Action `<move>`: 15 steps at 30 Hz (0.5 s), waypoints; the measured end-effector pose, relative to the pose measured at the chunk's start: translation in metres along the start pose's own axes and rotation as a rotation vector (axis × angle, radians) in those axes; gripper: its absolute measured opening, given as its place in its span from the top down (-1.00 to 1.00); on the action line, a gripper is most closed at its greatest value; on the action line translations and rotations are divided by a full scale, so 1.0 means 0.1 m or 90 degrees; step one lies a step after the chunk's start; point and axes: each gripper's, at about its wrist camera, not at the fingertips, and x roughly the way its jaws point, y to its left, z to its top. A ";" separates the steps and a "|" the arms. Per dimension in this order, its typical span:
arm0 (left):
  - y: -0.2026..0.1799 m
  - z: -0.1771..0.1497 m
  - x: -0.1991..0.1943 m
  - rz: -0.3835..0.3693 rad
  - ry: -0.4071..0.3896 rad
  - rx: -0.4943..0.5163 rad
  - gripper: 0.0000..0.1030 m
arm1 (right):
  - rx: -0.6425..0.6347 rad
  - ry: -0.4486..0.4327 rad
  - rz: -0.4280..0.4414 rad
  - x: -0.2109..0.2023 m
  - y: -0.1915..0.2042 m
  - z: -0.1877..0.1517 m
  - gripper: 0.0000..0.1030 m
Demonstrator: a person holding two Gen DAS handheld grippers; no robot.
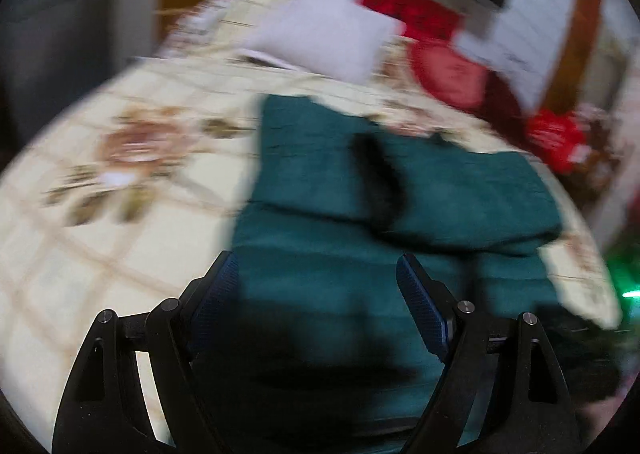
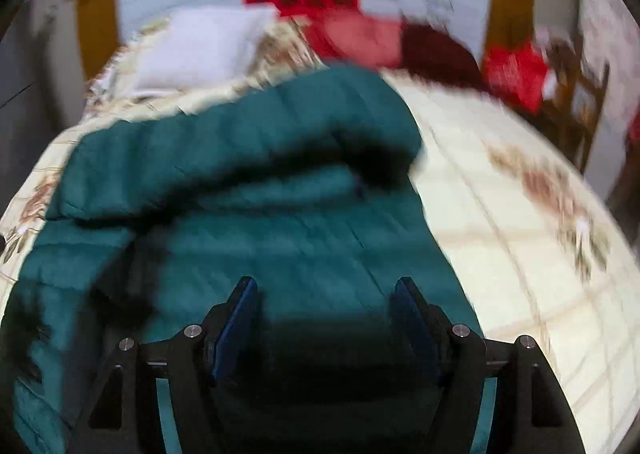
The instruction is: Fold large clothes
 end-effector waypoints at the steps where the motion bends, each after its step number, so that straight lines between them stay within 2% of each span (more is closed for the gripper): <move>1: -0.11 0.06 0.04 -0.037 0.001 0.011 -0.58 | 0.009 0.007 0.012 0.02 -0.05 -0.01 -0.34; 4: -0.35 0.20 0.17 -0.110 -0.012 0.034 -0.58 | 0.025 0.004 0.047 0.02 -0.16 -0.01 -0.35; 6: -0.44 0.29 0.33 -0.121 0.004 0.029 -0.58 | 0.022 0.002 0.059 0.03 -0.18 -0.02 -0.38; 8: -0.51 0.34 0.49 -0.110 0.027 0.029 -0.58 | 0.026 0.005 0.069 0.05 -0.21 -0.01 -0.41; 9: -0.56 0.34 0.54 -0.108 0.031 0.035 -0.45 | 0.028 0.007 0.076 0.05 -0.23 -0.01 -0.41; 10: -0.62 0.35 0.57 -0.103 0.033 0.046 -0.17 | 0.028 0.008 0.081 0.03 -0.24 -0.03 -0.42; 11: -0.68 0.35 0.62 -0.089 0.039 0.060 -0.02 | 0.030 0.009 0.088 0.02 -0.26 -0.04 -0.42; 12: -0.71 0.34 0.67 -0.068 0.047 0.066 0.28 | 0.032 0.010 0.093 0.01 -0.28 -0.07 -0.43; 13: -0.73 0.33 0.72 -0.047 0.057 0.066 0.74 | 0.034 0.013 0.101 0.01 -0.30 -0.07 -0.43; 14: -0.71 0.33 0.76 -0.037 0.061 0.061 0.85 | 0.035 0.014 0.108 0.01 -0.32 -0.08 -0.43; 15: -0.69 0.34 0.75 -0.030 0.058 0.053 0.86 | 0.038 0.015 0.114 0.01 -0.34 -0.09 -0.43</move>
